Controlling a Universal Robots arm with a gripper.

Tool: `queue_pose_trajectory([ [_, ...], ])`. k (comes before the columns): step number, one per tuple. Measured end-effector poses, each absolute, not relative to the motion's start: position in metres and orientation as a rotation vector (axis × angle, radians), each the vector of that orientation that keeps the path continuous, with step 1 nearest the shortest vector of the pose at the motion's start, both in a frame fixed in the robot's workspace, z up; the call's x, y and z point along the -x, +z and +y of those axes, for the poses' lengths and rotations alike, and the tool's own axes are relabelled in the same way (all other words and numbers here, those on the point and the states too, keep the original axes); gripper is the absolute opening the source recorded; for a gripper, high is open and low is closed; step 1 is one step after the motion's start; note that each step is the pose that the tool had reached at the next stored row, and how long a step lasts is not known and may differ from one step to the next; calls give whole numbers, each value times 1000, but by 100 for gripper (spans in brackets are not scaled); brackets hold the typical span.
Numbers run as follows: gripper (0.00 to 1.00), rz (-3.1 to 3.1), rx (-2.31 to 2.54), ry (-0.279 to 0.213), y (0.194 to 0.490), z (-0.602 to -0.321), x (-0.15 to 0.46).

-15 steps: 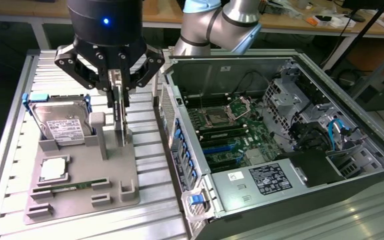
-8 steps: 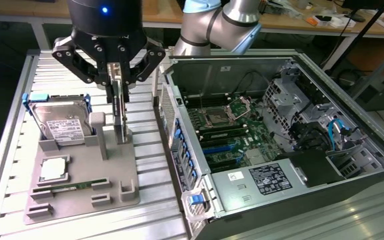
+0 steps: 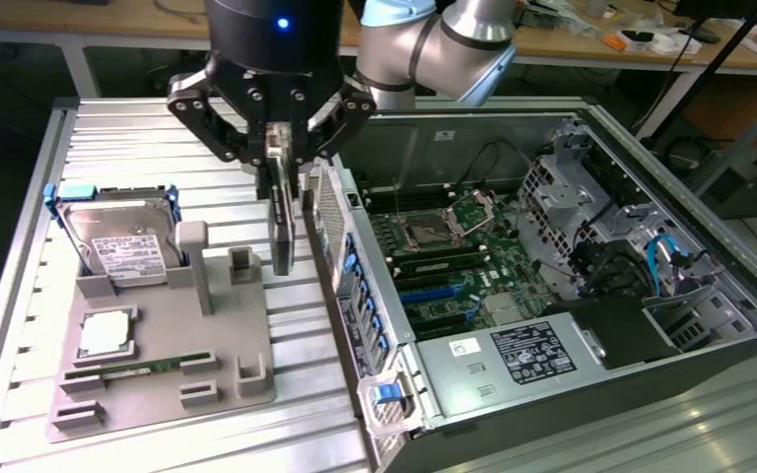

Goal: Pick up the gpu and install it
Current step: 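Pick up the gpu and move the gpu toward the slot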

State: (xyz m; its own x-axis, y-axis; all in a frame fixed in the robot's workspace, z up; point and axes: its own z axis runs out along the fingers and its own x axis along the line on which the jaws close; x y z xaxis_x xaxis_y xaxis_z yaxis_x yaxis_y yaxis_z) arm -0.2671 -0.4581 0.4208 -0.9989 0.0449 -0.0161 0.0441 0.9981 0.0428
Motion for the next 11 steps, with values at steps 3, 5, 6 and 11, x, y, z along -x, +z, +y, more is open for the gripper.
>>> queue_pose_trajectory([
  [3, 27, 3128, -70, 66, 421, -458, 250],
  [5, 27, 3133, -70, 66, 421, -458, 233],
  [6, 27, 3136, -70, 66, 421, -458, 224],
  [11, 27, 3144, -71, 66, 421, -458, 195],
])
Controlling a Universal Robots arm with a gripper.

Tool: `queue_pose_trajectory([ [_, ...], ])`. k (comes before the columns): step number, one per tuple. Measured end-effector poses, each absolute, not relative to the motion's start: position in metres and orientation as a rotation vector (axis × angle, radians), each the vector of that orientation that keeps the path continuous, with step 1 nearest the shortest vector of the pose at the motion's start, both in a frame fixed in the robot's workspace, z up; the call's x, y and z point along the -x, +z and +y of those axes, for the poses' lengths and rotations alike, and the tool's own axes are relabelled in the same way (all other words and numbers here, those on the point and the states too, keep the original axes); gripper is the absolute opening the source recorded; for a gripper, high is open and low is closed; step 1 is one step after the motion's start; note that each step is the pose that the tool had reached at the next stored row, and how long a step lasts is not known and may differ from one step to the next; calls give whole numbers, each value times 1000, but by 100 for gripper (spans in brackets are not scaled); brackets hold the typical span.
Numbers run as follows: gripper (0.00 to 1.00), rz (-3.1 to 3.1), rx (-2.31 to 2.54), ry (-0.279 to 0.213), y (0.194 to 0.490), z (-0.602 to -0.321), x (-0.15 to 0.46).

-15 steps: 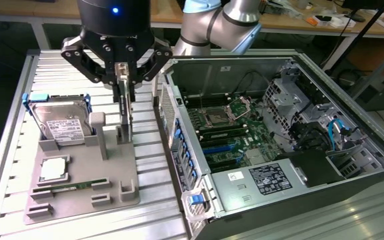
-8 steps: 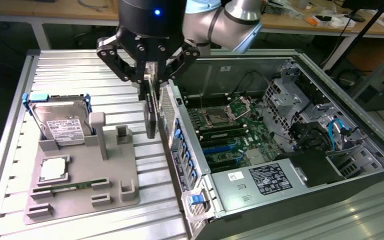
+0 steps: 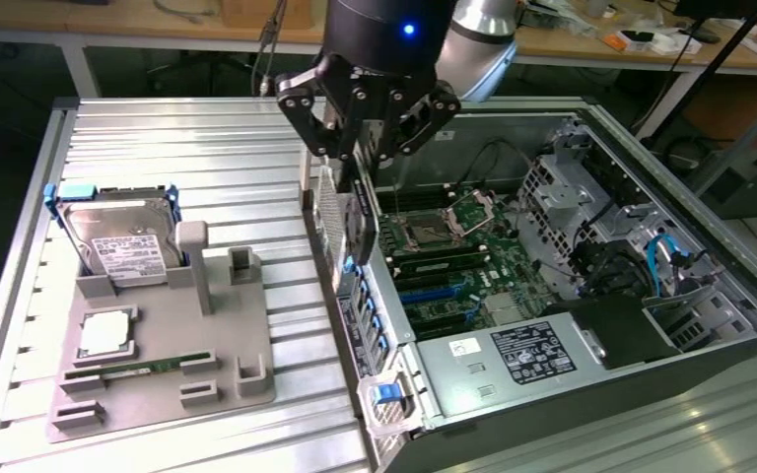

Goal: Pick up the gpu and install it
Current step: 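Pick up the gpu and move the gpu toward the slot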

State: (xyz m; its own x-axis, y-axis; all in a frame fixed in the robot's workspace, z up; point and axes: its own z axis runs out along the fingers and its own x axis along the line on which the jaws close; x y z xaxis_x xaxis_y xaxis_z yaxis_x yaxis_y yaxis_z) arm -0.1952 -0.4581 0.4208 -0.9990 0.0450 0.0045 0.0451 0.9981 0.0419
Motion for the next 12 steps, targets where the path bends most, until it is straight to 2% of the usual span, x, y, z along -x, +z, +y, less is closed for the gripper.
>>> queue_pose_trajectory([
  [12, 27, -3121, 71, -65, 421, -458, 140],
])
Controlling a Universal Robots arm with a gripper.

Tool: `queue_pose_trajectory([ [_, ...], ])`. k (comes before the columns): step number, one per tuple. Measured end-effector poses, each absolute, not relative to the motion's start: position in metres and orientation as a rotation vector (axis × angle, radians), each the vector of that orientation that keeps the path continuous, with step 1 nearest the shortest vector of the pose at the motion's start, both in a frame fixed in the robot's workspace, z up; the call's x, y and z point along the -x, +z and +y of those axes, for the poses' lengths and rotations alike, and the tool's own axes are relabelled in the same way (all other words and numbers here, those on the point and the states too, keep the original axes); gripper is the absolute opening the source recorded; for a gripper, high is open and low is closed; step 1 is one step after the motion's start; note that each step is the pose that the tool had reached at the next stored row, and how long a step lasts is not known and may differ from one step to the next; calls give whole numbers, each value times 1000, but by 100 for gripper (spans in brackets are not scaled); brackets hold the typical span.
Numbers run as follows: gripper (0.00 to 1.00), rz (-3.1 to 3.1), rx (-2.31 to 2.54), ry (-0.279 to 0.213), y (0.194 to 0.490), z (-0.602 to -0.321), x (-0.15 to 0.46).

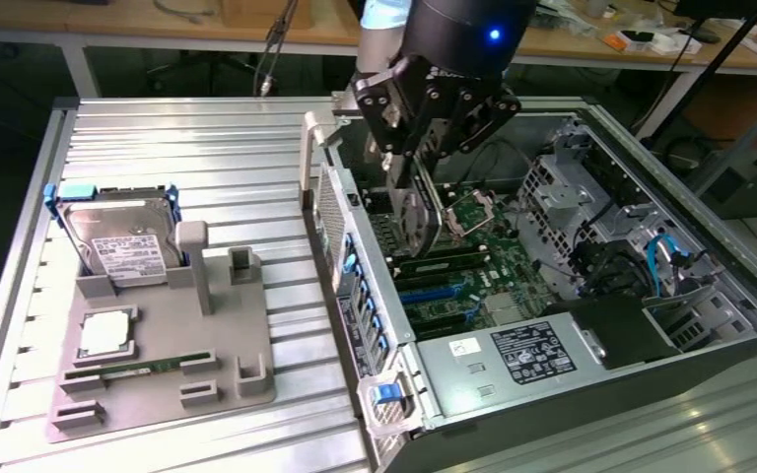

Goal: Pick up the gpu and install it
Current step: 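Pick up the gpu and move the gpu toward the slot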

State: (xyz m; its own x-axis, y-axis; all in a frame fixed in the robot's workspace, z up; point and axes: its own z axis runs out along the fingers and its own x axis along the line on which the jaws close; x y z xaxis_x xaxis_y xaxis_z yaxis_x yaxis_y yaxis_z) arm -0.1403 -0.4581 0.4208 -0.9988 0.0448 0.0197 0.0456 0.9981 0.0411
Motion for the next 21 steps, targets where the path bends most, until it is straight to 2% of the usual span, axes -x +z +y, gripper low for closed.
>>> queue_pose_trajectory([
  [21, 27, -3099, 69, -64, 421, -458, 42],
])
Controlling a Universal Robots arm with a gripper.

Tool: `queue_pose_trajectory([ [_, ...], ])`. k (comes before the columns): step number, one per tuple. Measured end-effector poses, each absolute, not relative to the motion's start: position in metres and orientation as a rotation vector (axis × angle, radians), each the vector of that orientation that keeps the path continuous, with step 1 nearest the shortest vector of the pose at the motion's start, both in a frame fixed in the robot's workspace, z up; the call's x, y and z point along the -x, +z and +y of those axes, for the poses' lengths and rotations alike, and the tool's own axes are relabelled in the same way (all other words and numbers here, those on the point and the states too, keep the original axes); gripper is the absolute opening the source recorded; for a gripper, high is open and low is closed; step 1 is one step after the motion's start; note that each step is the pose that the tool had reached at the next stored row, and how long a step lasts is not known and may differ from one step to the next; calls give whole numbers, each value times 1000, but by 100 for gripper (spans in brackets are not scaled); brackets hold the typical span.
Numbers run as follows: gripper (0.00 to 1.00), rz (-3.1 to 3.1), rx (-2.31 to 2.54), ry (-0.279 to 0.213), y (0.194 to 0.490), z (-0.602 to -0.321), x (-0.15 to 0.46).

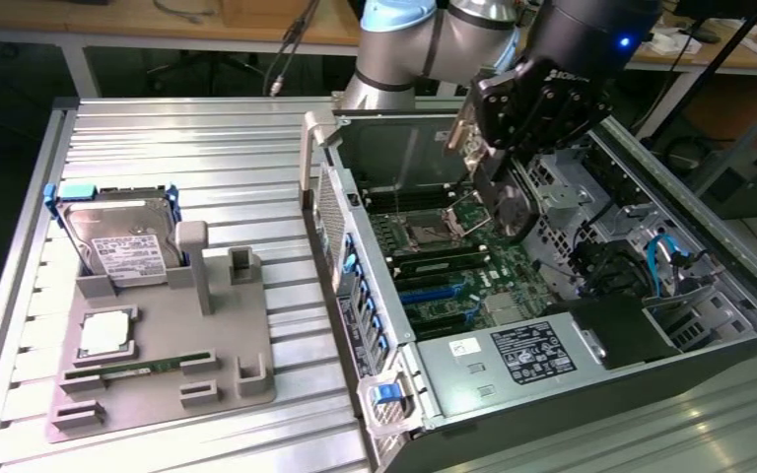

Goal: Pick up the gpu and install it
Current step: 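Pick up the gpu and move the gpu toward the slot, then insert the gpu into the slot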

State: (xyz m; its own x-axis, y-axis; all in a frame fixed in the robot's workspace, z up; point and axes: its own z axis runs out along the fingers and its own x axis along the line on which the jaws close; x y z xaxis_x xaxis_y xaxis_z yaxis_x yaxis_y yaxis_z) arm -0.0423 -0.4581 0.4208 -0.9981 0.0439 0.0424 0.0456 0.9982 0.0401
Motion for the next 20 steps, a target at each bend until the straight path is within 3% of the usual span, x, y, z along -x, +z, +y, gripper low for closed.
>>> queue_pose_trajectory([
  [20, 27, -3087, 69, -63, 421, -458, -28],
])
